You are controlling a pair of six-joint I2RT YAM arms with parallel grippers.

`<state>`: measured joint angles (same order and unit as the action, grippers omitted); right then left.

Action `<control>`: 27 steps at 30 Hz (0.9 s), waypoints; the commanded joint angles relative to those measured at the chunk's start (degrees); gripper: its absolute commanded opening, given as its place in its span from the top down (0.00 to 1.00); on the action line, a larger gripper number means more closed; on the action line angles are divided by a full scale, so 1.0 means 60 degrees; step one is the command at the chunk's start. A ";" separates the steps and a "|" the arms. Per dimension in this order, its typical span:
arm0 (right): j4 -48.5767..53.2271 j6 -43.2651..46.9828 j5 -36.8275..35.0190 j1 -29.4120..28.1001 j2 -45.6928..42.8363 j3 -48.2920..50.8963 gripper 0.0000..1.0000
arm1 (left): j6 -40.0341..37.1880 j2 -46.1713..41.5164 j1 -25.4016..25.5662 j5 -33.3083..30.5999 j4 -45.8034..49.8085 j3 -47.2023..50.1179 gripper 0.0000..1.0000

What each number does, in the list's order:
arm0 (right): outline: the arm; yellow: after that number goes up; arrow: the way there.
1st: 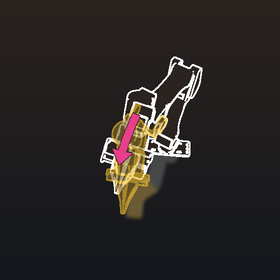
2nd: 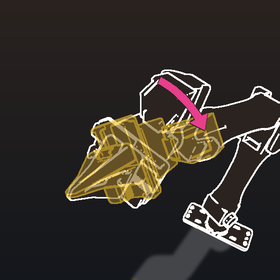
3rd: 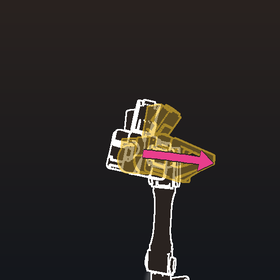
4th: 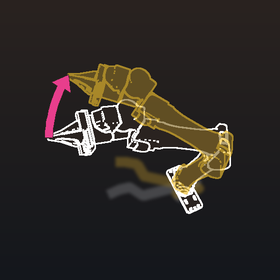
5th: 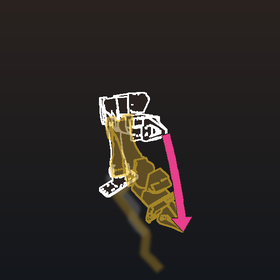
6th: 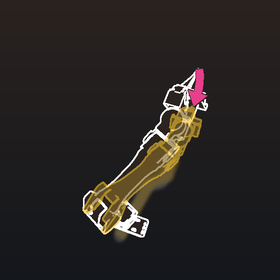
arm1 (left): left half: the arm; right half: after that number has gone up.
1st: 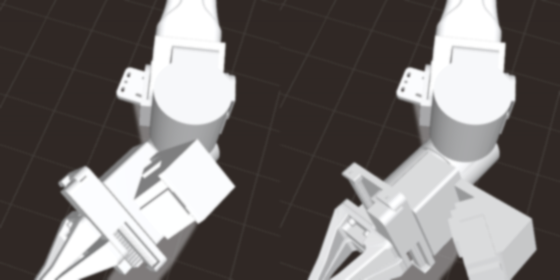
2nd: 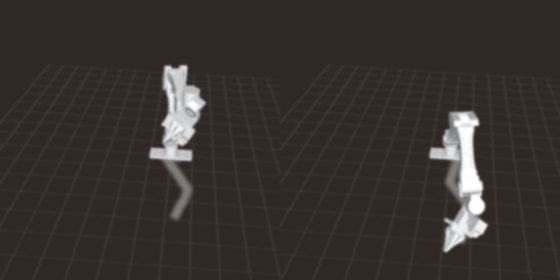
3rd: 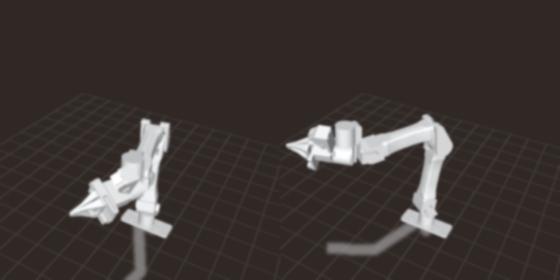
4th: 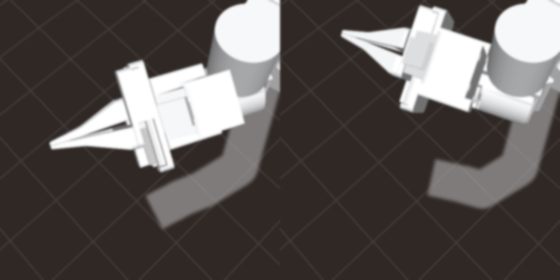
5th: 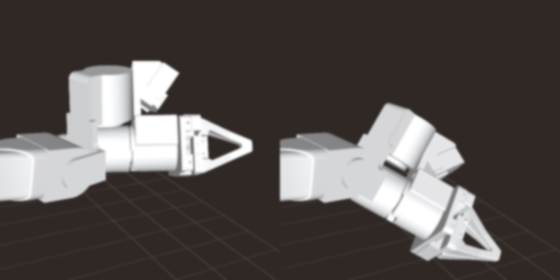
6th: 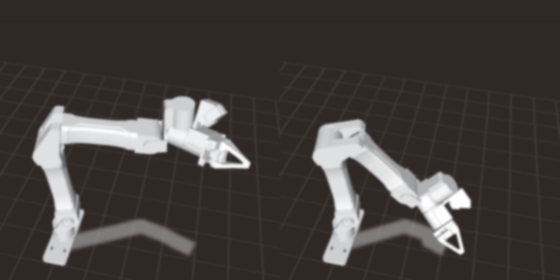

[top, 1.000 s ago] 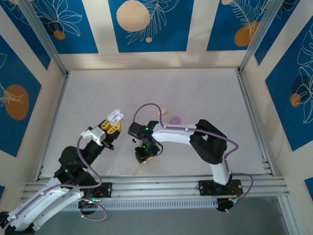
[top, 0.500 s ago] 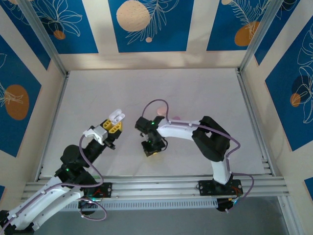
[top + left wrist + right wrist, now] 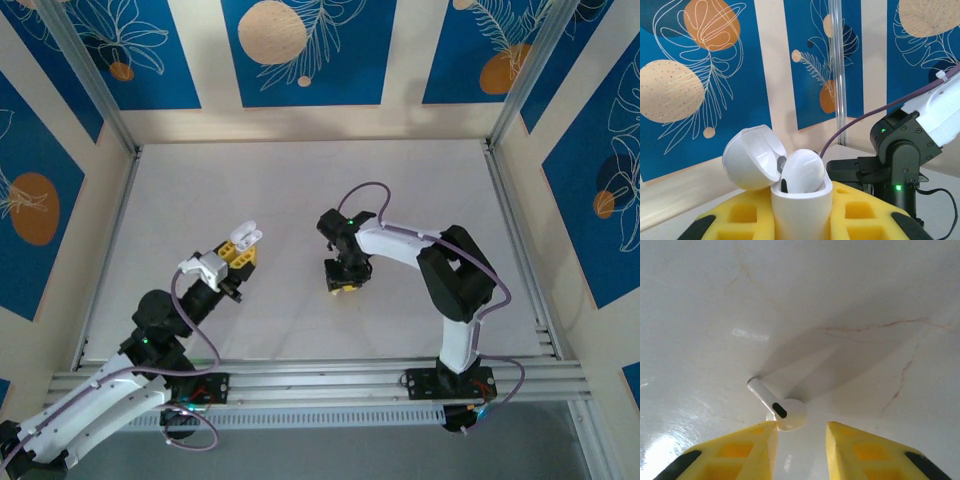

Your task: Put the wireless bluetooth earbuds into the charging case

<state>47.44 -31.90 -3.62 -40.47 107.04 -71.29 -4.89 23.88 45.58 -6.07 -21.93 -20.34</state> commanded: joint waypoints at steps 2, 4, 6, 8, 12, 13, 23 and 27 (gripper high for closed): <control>0.0054 -0.0072 0.0727 0.0021 0.0027 -0.0466 0.67 | 0.0096 0.0005 0.0087 0.0148 -0.0570 -0.0185 0.87; -0.0132 -0.0354 0.0830 0.0036 0.0016 -0.0357 0.65 | 0.0096 -0.0008 0.0090 0.0139 -0.0574 -0.0185 0.87; -0.0318 -0.0441 0.0854 0.0052 0.0077 -0.0288 0.65 | 0.0096 0.0004 0.0082 0.0117 -0.0591 -0.0156 0.87; -0.0235 -0.0338 0.0719 0.0036 0.0208 -0.0394 0.66 | 0.0096 0.0025 0.0093 0.0099 -0.0647 -0.0127 0.87; 0.0186 0.0143 0.0237 0.0021 0.0504 -0.0694 0.66 | 0.0096 0.0092 0.0093 0.0139 -0.0695 -0.0126 0.87; 0.0197 0.0234 0.0198 0.0021 0.0519 -0.0701 0.66 | 0.0096 0.0092 0.0080 0.0132 -0.0695 -0.0126 0.87; 0.0167 0.1098 0.0769 0.0139 0.0834 -0.0780 0.72 | 0.0111 0.0279 0.0089 0.0169 -0.0805 -0.0170 0.87; 0.0185 0.0956 0.0302 0.0178 0.0717 -0.0693 0.77 | 0.0126 0.0363 0.0093 0.0219 -0.0812 -0.0236 0.87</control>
<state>47.33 -26.96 -1.32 -39.83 111.20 -74.41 -4.86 26.04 45.58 -6.02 -24.29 -20.34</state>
